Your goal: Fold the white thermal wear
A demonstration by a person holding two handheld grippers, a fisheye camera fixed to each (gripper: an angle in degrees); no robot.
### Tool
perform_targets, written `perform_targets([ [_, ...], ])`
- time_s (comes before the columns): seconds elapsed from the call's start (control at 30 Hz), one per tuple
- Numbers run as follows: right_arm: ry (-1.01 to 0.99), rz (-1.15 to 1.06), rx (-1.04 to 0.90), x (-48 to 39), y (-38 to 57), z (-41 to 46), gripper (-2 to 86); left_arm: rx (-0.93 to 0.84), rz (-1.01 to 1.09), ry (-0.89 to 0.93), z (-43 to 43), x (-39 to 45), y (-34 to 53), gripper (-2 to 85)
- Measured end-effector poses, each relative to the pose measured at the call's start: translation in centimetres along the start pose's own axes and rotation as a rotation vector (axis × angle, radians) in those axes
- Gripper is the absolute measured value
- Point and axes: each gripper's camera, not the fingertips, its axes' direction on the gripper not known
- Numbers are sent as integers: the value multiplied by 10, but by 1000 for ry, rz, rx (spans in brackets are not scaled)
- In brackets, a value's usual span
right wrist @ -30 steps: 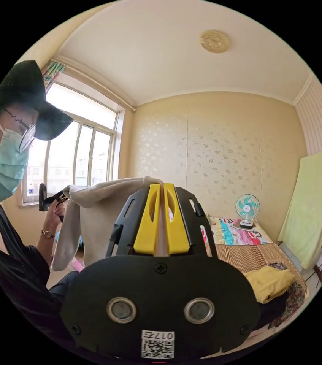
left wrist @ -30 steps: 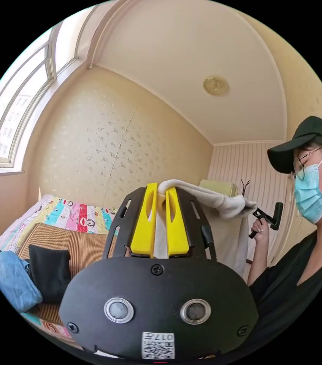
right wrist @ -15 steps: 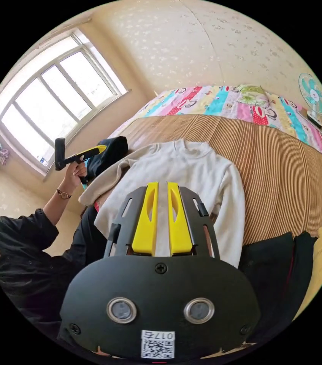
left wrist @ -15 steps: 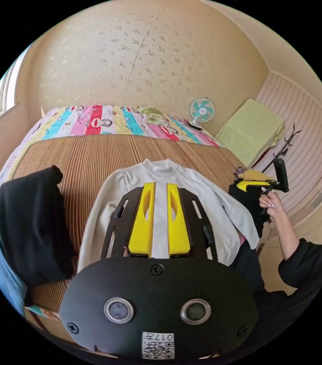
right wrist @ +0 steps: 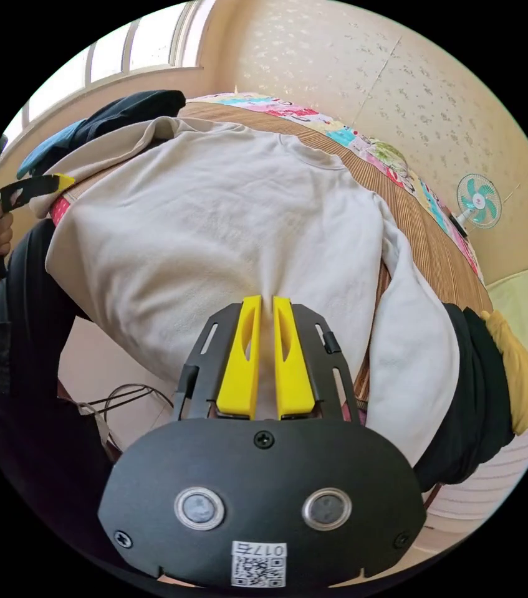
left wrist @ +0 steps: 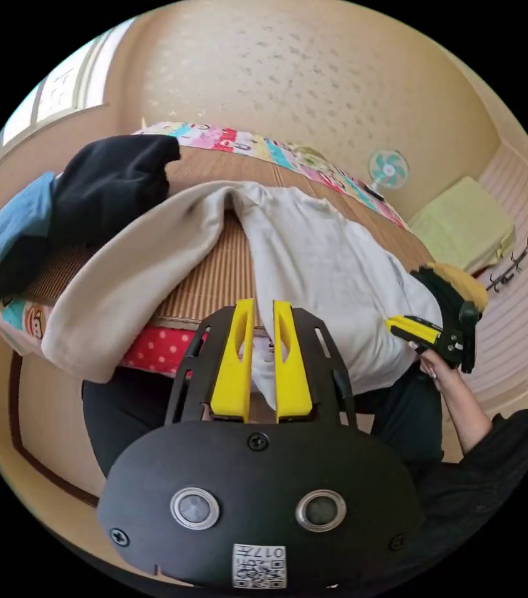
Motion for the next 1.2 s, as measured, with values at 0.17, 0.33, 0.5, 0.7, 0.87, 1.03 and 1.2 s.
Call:
perform_targets([
  [0.17,-302,235,34,43,19,5,36,148,-310,-249,-59,-83,4,134],
  [0.33,-457,373,86,53,47,10,32,-50,-422,-127,-55,-166,-27,118],
  [0.5,-337,340,91,19,53,0,33,-121,-496,253,-67,-205,-44,45],
  [0.7,-223,283,35,-15,51,-7,33,149,-697,433,-157,-289,-31,46],
  [0.87,-210,295,39,-30,59,-12,33,218,-768,134,-189,-311,10,63],
  [1.03,-179,299,39,-47,65,-18,33,144,-829,480,-107,-300,37,130],
  [1.2,-154,287,29,-59,69,-23,32,180,-898,419,-65,-287,34,133],
])
